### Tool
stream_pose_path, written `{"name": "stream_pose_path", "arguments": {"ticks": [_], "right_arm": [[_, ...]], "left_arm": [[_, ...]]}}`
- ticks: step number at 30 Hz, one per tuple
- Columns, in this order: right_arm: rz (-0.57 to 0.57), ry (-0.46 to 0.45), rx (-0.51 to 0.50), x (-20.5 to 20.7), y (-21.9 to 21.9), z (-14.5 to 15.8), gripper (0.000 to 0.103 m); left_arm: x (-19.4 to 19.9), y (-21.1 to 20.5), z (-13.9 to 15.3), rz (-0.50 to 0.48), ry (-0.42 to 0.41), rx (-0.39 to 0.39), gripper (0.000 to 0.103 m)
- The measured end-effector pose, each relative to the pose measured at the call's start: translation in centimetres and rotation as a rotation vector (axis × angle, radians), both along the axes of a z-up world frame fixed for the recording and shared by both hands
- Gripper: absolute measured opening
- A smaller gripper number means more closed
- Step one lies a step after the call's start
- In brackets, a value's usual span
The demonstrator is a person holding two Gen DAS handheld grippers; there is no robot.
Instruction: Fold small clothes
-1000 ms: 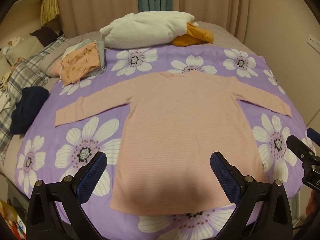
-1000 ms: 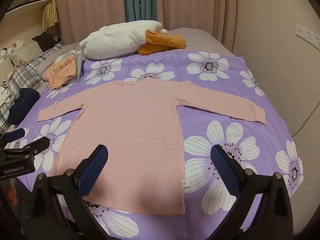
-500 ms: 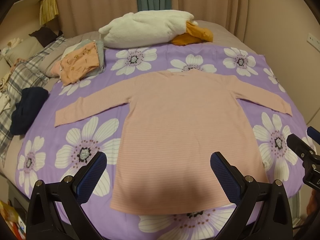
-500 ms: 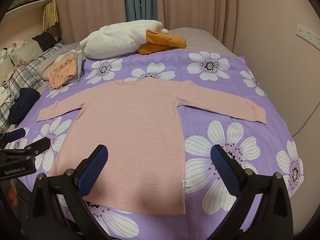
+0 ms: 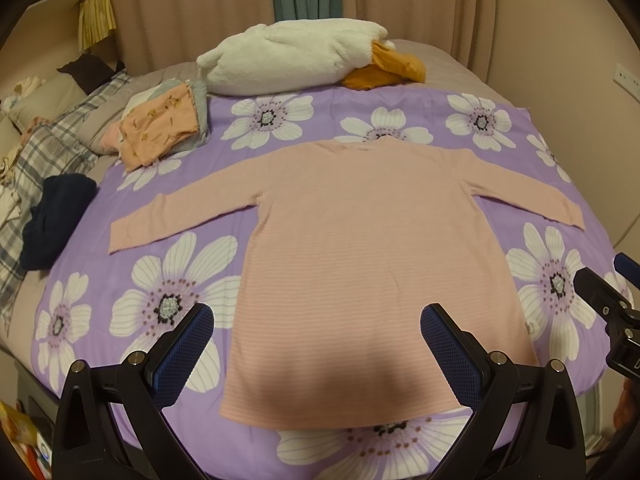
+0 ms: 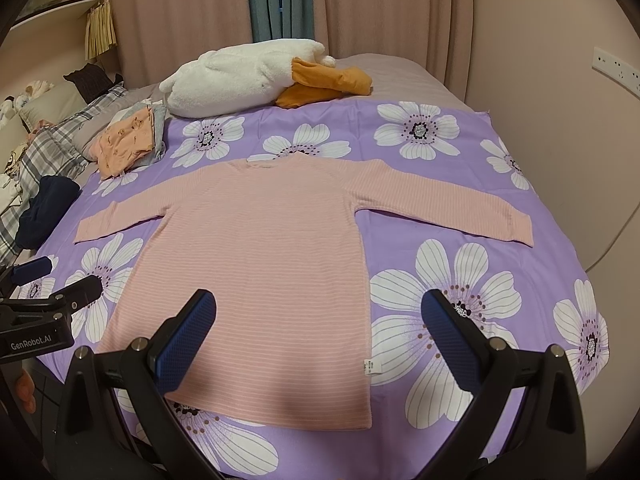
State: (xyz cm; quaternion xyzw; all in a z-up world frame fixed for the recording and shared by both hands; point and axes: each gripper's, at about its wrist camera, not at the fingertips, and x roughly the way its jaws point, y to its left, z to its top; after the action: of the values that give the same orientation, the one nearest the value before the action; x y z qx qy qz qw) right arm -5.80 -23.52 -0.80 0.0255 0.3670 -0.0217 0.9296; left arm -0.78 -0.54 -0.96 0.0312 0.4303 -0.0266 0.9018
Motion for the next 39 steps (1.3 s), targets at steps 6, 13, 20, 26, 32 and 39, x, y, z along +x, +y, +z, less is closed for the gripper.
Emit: {"name": "stream_pose_path", "arguments": {"ticks": [6, 13, 20, 26, 32, 39], "right_arm": [[-0.001, 0.002, 0.001, 0.0, 0.0, 0.0, 0.103], [-0.002, 0.003, 0.003, 0.0, 0.1, 0.0, 0.103], [-0.002, 0.004, 0.003, -0.2, 0.4, -0.2, 0.103], [-0.014, 0.016, 0.020, 0.0, 0.0, -1.0, 0.103], [-0.009, 0.026, 0.183, 0.9, -3.4, -3.3, 0.103], [-0.196, 0.046, 0.440, 2.0, -11.8, -8.5, 0.103]], "left_arm": [[0.0, 0.0, 0.0, 0.000, 0.000, 0.001, 0.102], [0.0, 0.0, 0.0, 0.000, 0.001, 0.002, 0.102], [0.0, -0.1, -0.1, -0.001, 0.002, 0.003, 0.102], [0.4, 0.6, -1.2, 0.003, 0.017, -0.034, 0.102], [2.6, 0.9, -3.6, 0.003, 0.073, -0.099, 0.102], [5.2, 2.1, -6.7, 0.044, 0.136, -0.211, 0.102]]}}
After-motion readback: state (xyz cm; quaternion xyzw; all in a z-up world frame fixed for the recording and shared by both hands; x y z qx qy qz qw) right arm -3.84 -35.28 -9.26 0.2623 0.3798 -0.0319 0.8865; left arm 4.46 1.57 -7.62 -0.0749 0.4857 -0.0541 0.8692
